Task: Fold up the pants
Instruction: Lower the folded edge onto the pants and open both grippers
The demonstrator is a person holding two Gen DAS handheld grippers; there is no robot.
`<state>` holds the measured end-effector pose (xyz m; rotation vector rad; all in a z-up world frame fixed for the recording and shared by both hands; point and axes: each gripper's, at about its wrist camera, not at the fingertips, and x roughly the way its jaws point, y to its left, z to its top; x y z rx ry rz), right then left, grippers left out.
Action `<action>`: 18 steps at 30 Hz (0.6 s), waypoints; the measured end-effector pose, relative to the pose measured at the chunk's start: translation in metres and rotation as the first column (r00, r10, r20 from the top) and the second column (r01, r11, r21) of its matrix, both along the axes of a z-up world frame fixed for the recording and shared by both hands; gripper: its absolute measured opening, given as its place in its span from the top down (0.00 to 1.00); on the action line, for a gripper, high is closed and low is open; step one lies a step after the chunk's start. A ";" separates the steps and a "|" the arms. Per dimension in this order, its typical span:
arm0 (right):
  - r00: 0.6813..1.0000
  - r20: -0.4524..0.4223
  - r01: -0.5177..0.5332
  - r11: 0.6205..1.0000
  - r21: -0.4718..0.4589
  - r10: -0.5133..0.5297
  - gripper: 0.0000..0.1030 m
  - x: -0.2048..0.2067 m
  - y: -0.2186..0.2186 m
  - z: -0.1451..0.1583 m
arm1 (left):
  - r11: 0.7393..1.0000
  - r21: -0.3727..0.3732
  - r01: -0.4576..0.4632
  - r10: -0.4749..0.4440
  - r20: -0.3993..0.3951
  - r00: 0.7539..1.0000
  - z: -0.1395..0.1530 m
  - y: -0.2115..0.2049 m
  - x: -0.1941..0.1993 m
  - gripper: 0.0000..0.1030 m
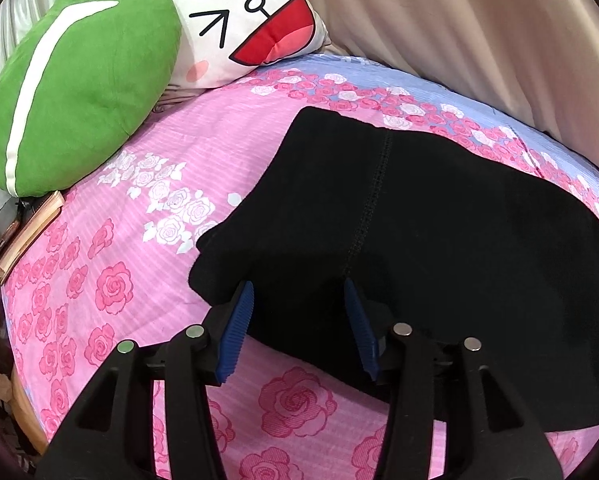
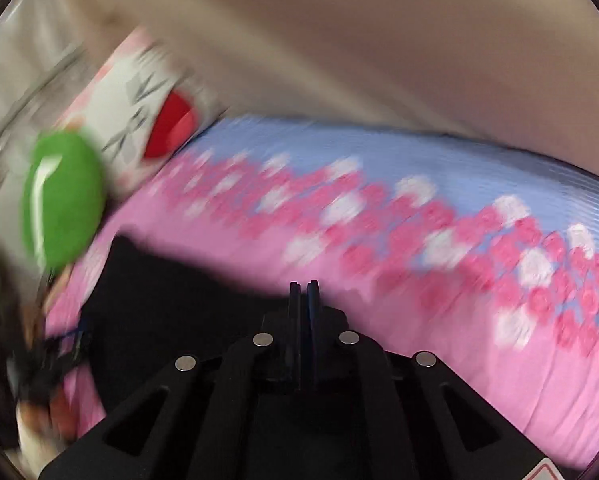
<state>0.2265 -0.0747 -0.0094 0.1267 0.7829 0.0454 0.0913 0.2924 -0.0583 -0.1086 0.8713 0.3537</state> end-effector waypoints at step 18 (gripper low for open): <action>0.963 0.069 0.269 0.946 -0.181 -0.260 0.89 -0.126 -0.016 -0.026 | 0.992 0.116 0.053 -0.057 0.036 0.998 0.038 -0.068 -0.024 0.43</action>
